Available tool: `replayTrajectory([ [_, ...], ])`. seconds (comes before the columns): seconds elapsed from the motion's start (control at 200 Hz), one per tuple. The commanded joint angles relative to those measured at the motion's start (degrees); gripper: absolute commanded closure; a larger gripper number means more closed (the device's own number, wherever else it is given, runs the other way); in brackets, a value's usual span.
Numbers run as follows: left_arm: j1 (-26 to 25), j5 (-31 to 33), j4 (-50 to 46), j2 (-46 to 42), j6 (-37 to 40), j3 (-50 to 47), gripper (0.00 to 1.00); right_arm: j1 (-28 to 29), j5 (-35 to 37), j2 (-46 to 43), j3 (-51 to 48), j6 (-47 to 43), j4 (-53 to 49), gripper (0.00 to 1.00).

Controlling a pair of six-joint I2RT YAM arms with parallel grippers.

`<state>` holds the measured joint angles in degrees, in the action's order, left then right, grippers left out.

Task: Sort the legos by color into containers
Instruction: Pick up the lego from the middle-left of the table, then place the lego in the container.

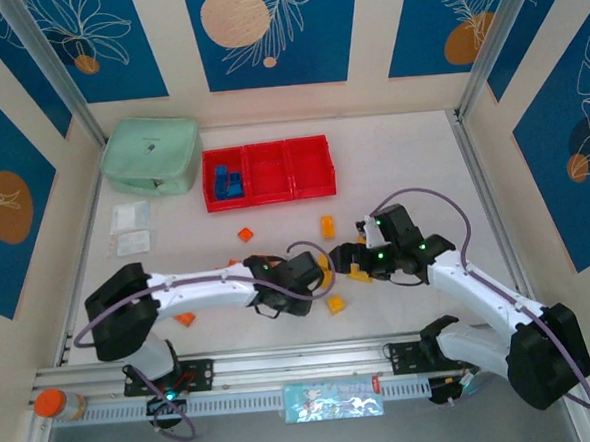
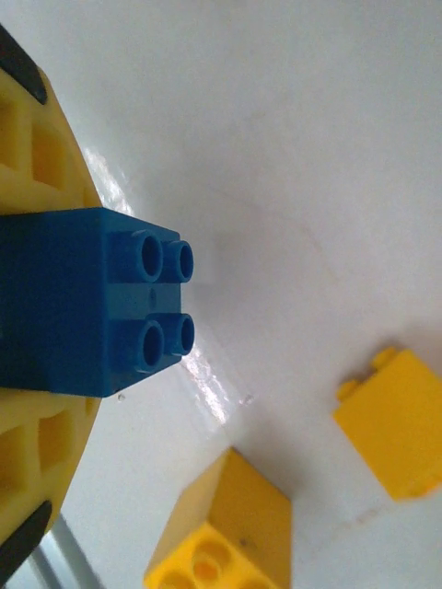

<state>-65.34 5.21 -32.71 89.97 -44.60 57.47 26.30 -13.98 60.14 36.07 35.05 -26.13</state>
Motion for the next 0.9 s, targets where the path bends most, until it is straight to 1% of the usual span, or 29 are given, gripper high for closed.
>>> replayTrajectory([
  [0.0, 4.61, 2.89, -3.88, -4.52, 2.39, 1.06, 0.76, 0.84, -1.17, 0.91, 3.38, -1.74, 1.83, 0.01],
  [0.055, 7.33, 3.52, -5.67, -5.7, 4.26, 2.32, 0.77, 0.85, -0.88, 1.52, 4.06, -1.44, 3.07, 0.01],
  [0.16, 14.04, 4.86, -8.75, -7.48, 7.59, 4.84, 0.78, 0.94, -1.15, 2.88, 5.83, -1.34, 4.62, 0.01],
  [0.255, 20.26, 5.16, -8.24, -8.7, 10.76, 6.81, 0.78, 1.03, -0.74, 4.54, 7.74, -1.22, 5.92, 0.01],
  [0.335, 25.21, 4.69, -7.38, -7.67, 14.06, 9.63, 0.79, 1.12, -1.49, 6.53, 9.27, -0.97, 7.74, 0.01],
  [0.455, 32.26, 3.06, -6.87, -3.18, 17.86, 15.01, 0.78, 2.32, -1.81, 9.54, 12.43, -1.04, 9.53, 0.01],
  [0.595, 39.54, 1.55, -5.24, 4.14, 19.15, 20.89, 0.8, 2.77, -2.01, 13.16, 15.34, -1.12, 10.61, 0.01],
  [0.67, 41.3, 2.12, -5.44, 8.69, 20.99, 25.08, 0.81, 2.94, -2.61, 15.08, 16.88, -1.12, 10.83, 0.01],
  [0.76, 43.18, 4.85, -7.09, 14.59, 23.12, 31.16, 0.8, 3.3, -3.16, 17.41, 18.82, -1.28, 10.85, 0.01],
  [0.89, 47.37, 2.95, -6.17, 21.8, 22.53, 37.26, 0.8, 3.4, -2.81, 19.75, 21.28, -1.64, 10.13, 0.01],
])
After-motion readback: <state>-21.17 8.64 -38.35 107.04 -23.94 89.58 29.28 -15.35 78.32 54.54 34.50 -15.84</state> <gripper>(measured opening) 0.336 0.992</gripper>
